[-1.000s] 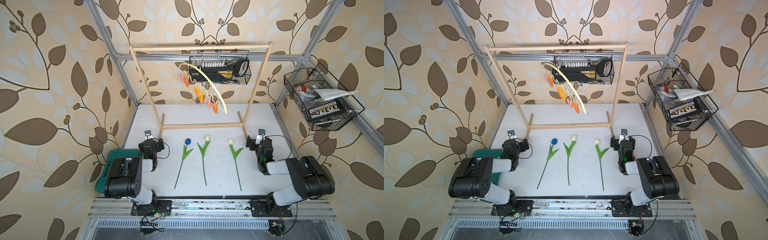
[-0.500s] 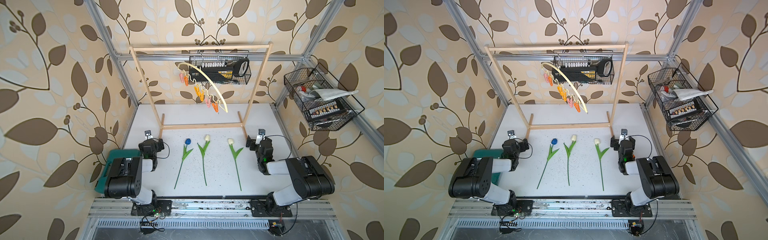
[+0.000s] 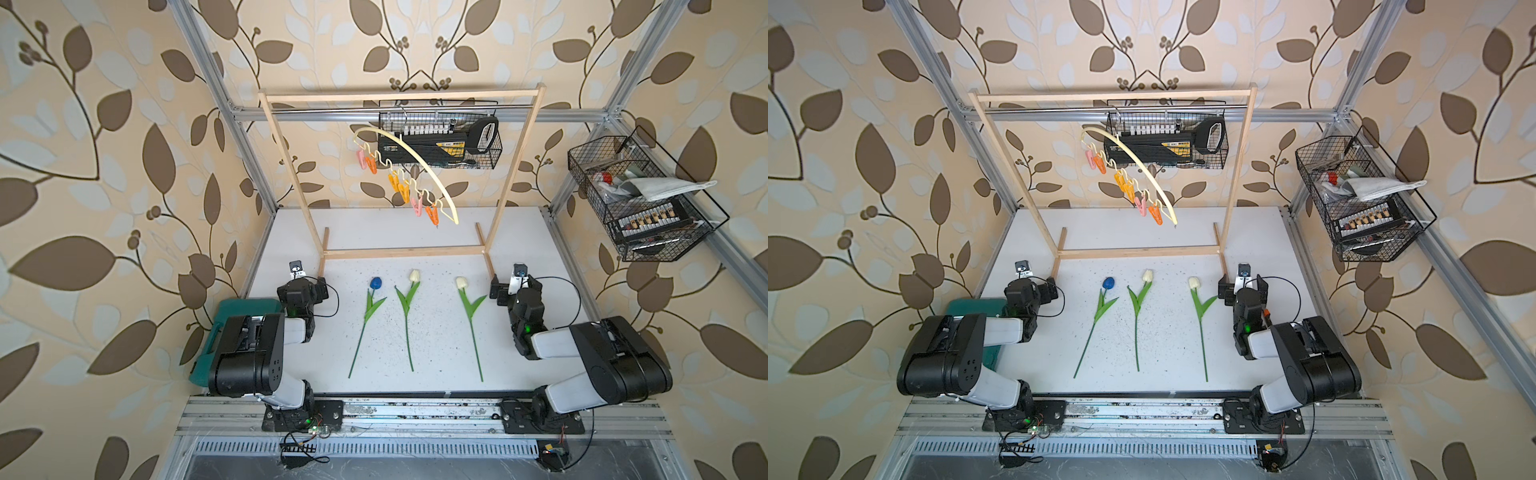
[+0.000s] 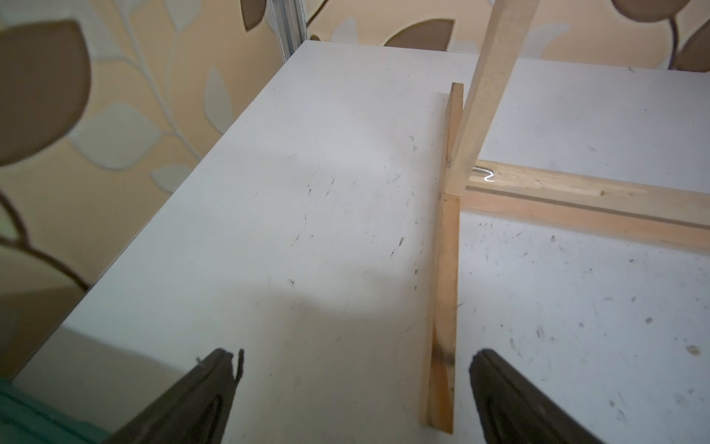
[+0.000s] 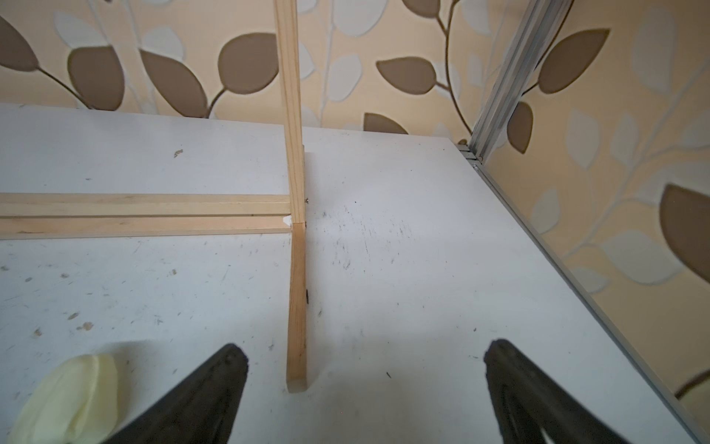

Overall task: Dry the flowers on a clothes hanger
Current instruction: Pick up the flower at the center of the board.

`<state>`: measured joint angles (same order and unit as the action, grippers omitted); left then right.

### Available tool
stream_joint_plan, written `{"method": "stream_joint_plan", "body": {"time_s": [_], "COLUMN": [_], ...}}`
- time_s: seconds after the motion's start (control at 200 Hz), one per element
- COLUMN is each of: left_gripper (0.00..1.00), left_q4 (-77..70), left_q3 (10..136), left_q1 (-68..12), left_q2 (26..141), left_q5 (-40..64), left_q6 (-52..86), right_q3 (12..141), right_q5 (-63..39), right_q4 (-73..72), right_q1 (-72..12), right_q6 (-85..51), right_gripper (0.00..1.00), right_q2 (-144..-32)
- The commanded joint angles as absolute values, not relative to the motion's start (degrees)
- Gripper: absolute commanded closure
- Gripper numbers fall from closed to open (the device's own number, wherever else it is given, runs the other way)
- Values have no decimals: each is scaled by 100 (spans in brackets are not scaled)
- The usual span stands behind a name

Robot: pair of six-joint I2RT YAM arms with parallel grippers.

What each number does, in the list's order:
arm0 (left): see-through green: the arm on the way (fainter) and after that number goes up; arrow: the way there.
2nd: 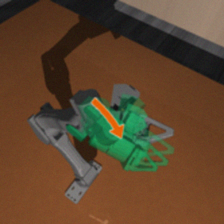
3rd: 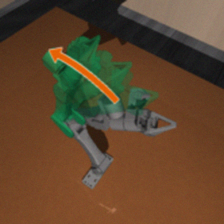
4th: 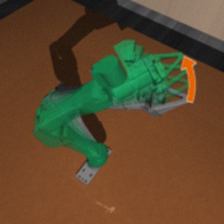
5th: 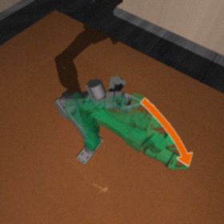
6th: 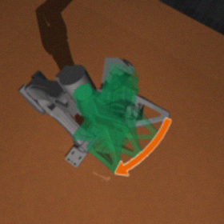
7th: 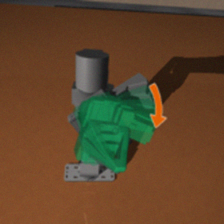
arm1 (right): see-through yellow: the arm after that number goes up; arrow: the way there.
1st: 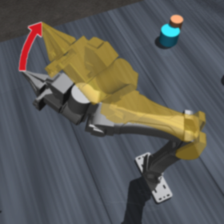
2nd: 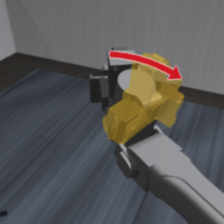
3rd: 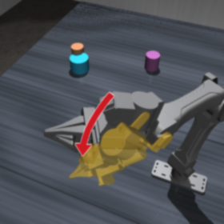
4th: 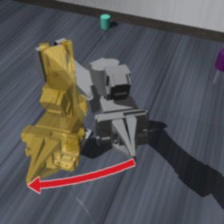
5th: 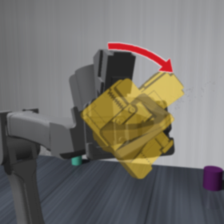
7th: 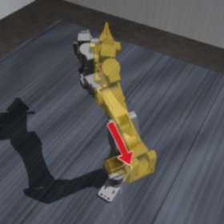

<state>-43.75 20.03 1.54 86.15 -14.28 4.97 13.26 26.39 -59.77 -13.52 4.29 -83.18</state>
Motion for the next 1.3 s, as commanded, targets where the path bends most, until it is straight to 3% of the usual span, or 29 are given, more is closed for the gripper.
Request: {"method": "stream_joint_plan", "body": {"time_s": [0.0, 0.125, 0.215, 0.27, 0.37, 0.435, 0.57, 0.665, 0.94, 1.05, 1.295], "left_gripper": [1, 1, 1, 1, 1, 1, 1, 1, 1, 1, 1], "left_q4": [-4422, -4261, -1239, 35, 627, 773, 1191, 1421, 1739, 1459, 1456], "left_q3": [2120, 2181, 3351, 4001, 4206, 4149, 4345, 4371, 3396, 3070, 3032], "left_q1": [202, 194, 114, 99, -306, -998, -2566, -2859, -2862, -2862, -2861], "left_q2": [8552, 8332, 7235, 6833, 6277, 6161, 6351, 6249, 4869, 4607, 4957], "left_q5": [-1288, -1577, -2018, -1605, -317, -159, -1267, -1824, -3283, -3160, -3282], "left_q6": [561, 613, 1290, 1792, 2619, 3092, 2825, 2719, 4002, 4309, 4646], "right_q3": [1732, 2953, 3959, 4188, 3905, 3911, 3878, 3857, 4543, 4502, 4834], "right_q5": [3640, 3321, 3672, 3883, 2830, 1840, 532, 28, 215, 144, 1806], "right_q4": [-5430, -2183, 667, 1724, 1385, 1225, 1139, 1068, 2657, 2992, 4526], "right_q1": [-2118, -2520, -2479, -2425, -1950, -1426, -723, -432, -204, -557, -2734], "right_q6": [1338, 215, -2251, -3428, -3392, -3437, -3805, -3964, -3877, -3599, -3658], "right_gripper": [1, 1, 1, 1, 1, 1, 1, 1, 1, 2, 37], "right_q2": [-7363, -6182, -5942, -5999, -6097, -6170, -6487, -6693, -6911, -6506, -6538]}}
